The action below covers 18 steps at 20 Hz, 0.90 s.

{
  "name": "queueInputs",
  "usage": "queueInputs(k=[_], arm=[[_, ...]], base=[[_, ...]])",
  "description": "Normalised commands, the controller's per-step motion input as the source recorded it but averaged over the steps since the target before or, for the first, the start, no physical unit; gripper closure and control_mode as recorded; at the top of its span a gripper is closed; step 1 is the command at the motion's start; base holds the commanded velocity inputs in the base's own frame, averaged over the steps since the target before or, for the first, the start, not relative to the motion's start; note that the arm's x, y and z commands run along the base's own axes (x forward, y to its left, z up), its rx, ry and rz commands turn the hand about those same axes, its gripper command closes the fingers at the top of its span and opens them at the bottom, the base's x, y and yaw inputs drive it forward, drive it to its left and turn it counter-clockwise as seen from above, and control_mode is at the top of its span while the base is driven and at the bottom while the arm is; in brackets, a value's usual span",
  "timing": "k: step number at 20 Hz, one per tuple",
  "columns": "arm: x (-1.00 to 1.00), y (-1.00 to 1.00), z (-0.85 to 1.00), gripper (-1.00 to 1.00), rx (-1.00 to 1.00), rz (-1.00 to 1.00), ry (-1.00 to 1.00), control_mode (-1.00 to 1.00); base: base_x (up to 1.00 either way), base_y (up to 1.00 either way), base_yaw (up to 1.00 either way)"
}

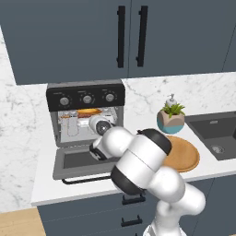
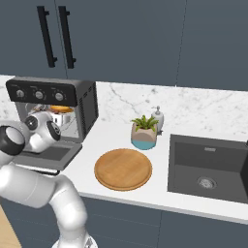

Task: Pick up the kebab skewer and baguette bread, and place them inside the toaster oven. Close the toaster oven door and start by setting the timer.

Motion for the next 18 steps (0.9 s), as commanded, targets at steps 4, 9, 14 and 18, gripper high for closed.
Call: queueInputs(k=[4,9,14,18], arm=[[0.24,0.05,0.00,-1.00,0.00,0.00,0.00,-1.00],[0.14,0.06,0.00,-1.00,0.00,0.00,0.00,-1.00],[0.00,0.03,-0.09,-1.00,0.00,0.00,0.02,-1.00],[0.00,0.01,-0.06,-1.00,0.00,0.00,0.01,-1.00]], base=[[0.00,0.00,0.00],[0.00,0.00,0.00],[0.00,0.00,0.00],[0.00,0.00,0.00]])
